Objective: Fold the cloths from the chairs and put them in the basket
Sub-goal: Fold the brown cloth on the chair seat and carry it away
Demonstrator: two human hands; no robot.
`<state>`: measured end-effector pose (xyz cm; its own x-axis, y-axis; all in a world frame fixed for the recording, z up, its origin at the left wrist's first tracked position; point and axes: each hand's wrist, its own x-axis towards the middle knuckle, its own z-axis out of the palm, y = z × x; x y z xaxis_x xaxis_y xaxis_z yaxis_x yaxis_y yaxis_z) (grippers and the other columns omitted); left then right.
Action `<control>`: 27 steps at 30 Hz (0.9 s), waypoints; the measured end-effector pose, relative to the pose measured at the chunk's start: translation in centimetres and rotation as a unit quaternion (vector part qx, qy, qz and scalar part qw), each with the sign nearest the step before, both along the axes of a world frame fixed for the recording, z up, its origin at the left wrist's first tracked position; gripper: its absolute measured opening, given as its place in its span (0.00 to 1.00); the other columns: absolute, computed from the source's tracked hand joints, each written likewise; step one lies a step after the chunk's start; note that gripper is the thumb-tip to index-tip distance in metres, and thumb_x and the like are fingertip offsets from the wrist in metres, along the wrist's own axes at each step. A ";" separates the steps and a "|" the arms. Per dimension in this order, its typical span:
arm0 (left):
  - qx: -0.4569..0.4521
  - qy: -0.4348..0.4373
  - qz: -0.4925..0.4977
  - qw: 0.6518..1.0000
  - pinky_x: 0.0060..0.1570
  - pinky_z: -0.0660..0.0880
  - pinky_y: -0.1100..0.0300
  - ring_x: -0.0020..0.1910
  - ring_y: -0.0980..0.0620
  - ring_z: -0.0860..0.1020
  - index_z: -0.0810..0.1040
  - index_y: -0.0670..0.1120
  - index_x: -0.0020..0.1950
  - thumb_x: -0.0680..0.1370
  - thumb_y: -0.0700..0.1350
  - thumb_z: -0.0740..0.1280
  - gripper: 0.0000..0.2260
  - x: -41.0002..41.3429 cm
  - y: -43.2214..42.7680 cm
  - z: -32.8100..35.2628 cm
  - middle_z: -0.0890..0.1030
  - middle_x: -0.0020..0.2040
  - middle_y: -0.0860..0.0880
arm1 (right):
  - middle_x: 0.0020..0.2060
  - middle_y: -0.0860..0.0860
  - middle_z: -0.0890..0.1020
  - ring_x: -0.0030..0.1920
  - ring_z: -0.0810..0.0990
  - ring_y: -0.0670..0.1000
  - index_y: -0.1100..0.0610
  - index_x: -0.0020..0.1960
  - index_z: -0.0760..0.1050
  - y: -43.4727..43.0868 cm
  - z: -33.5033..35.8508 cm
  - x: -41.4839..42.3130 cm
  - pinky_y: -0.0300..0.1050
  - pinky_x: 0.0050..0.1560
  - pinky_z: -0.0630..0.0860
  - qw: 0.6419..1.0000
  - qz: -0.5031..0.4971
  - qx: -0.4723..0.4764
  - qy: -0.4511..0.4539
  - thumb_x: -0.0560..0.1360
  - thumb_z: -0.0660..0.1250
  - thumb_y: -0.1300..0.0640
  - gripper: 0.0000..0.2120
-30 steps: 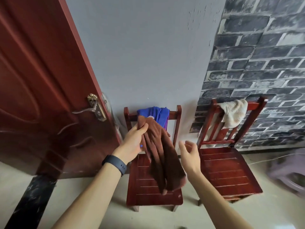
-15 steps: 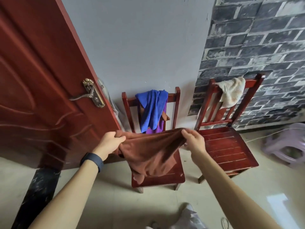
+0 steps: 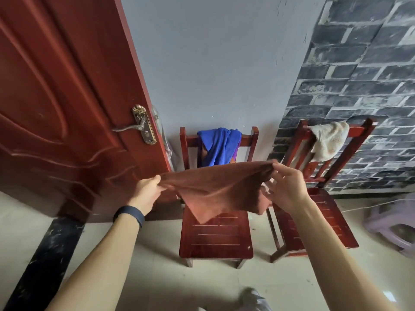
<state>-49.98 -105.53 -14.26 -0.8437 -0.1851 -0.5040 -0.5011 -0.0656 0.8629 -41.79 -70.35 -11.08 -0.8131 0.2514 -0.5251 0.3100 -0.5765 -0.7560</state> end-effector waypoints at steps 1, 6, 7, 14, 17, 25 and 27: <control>0.108 -0.005 0.032 0.994 0.45 0.79 0.59 0.41 0.48 0.83 0.78 0.37 0.57 0.83 0.40 0.59 0.10 -0.1 0.7 0.3 0.81 0.46 0.39 | 0.54 0.57 0.82 0.62 0.78 0.58 0.56 0.57 0.77 0.3 0.1 0.0 0.57 0.64 0.72 0.998 0.037 -0.038 -0.031 0.68 0.72 0.52 0.19; 0.175 -0.073 -0.083 0.978 0.65 0.73 0.41 0.60 0.40 0.79 0.78 0.39 0.63 0.79 0.42 0.64 0.14 -0.4 2.3 0.7 0.81 0.59 0.37 | 0.48 0.56 0.79 0.54 0.77 0.55 0.58 0.51 0.76 0.4 -0.8 0.5 0.50 0.55 0.71 0.955 0.229 0.067 -0.174 0.74 0.71 0.49 0.13; 0.132 -0.086 -0.101 0.982 0.64 0.73 0.39 0.60 0.39 0.79 0.78 0.38 0.63 0.79 0.41 0.66 0.14 -0.4 2.1 0.5 0.81 0.59 0.37 | 0.49 0.56 0.79 0.53 0.78 0.55 0.58 0.51 0.76 0.6 -1.0 0.3 0.50 0.55 0.72 0.960 0.200 0.096 -0.172 0.75 0.71 0.51 0.12; -0.066 -0.065 -0.027 0.995 0.33 0.67 0.60 0.37 0.47 0.75 0.80 0.42 0.53 0.81 0.44 0.66 0.06 -1.7 0.5 -0.4 0.76 0.44 0.42 | 0.53 0.54 0.82 0.56 0.80 0.54 0.55 0.54 0.78 1.5 -1.4 -0.8 0.49 0.53 0.77 0.975 -0.071 0.205 -0.055 0.81 0.67 0.54 0.05; -0.040 -0.073 -0.059 0.995 0.33 0.69 0.60 0.37 0.49 0.77 0.81 0.43 0.57 0.81 0.45 0.67 0.09 -1.6 0.9 0.4 0.79 0.42 0.45 | 0.53 0.54 0.82 0.58 0.80 0.55 0.55 0.52 0.77 1.5 -1.5 -0.6 0.52 0.58 0.78 0.970 -0.125 0.203 -0.038 0.81 0.67 0.55 0.03; 0.061 -0.041 -0.298 0.952 0.50 0.73 0.59 0.52 0.50 0.82 0.82 0.48 0.62 0.76 0.33 0.68 0.18 0.2 1.3 1.8 0.83 0.54 0.47 | 0.50 0.58 0.82 0.53 0.84 0.55 0.57 0.58 0.76 2.2 -1.9 0.7 0.53 0.56 0.79 0.989 -0.102 0.110 -0.002 0.79 0.67 0.65 0.10; -0.030 -0.027 -0.261 0.964 0.53 0.75 0.58 0.56 0.47 0.81 0.81 0.46 0.63 0.76 0.30 0.66 0.19 0.4 1.5 1.4 0.82 0.58 0.43 | 0.51 0.57 0.83 0.54 0.83 0.54 0.54 0.61 0.78 2.4 -1.9 1.1 0.52 0.54 0.79 0.989 -0.093 0.119 -0.004 0.79 0.68 0.63 0.12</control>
